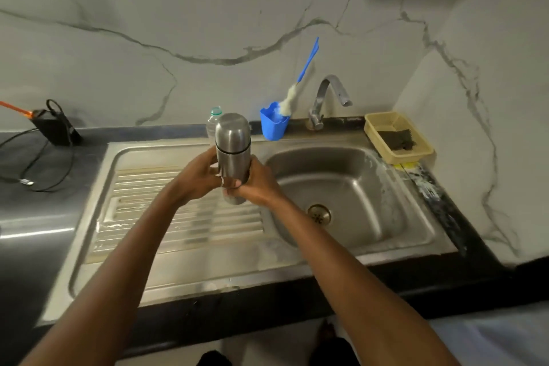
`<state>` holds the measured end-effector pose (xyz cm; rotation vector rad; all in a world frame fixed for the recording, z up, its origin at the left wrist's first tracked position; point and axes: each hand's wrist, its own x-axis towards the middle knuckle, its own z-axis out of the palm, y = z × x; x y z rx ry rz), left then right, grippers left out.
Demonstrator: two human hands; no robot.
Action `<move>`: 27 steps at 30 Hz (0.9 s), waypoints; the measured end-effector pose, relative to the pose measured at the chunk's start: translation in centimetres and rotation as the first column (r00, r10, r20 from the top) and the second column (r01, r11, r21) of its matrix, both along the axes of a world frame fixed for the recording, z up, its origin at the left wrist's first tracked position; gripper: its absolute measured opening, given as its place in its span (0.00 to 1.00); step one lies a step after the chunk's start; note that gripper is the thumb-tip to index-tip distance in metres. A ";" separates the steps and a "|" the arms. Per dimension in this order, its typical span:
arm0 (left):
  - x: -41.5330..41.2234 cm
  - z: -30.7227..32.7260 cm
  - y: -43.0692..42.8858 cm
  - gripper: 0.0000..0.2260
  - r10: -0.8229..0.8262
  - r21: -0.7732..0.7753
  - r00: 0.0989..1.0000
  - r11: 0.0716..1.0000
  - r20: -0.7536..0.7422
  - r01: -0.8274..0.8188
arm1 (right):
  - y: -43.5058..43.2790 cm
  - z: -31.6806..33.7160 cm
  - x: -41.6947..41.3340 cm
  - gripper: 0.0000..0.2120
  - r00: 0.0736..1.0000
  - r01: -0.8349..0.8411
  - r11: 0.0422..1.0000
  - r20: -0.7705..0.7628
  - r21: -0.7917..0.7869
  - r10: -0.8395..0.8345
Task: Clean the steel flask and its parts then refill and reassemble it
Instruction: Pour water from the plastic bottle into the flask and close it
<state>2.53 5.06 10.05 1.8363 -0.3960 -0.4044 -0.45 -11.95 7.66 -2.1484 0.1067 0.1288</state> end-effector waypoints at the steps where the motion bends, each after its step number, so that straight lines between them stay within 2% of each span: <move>1: 0.0 -0.2 0.6 0.33 0.004 0.004 1.000 1.000 -0.007 -0.004 | 0.8 0.1 -0.2 0.37 1.000 0.014 1.000 -0.011 -0.002 -0.014; 4: 0.6 -1.0 2.1 0.32 -0.004 0.024 1.000 1.000 -0.011 0.005 | 2.7 0.4 -0.7 0.30 0.998 0.051 0.999 -0.042 -0.009 -0.052; 13: 2.3 -3.8 2.2 0.33 -0.089 0.085 0.994 0.992 -0.069 0.095 | 4.2 -0.9 -0.9 0.34 0.974 0.177 0.983 -0.137 -0.041 -0.181; 18: 3.1 -5.2 2.1 0.34 -0.086 0.116 0.992 0.989 -0.095 0.097 | 3.9 -2.3 -0.3 0.31 0.973 0.164 0.985 -0.157 -0.061 -0.172; 27: 3.0 -6.4 2.5 0.34 -0.035 0.232 0.999 0.972 -0.008 0.036 | 3.3 -4.3 1.0 0.30 0.983 0.099 0.993 -0.149 -0.068 -0.108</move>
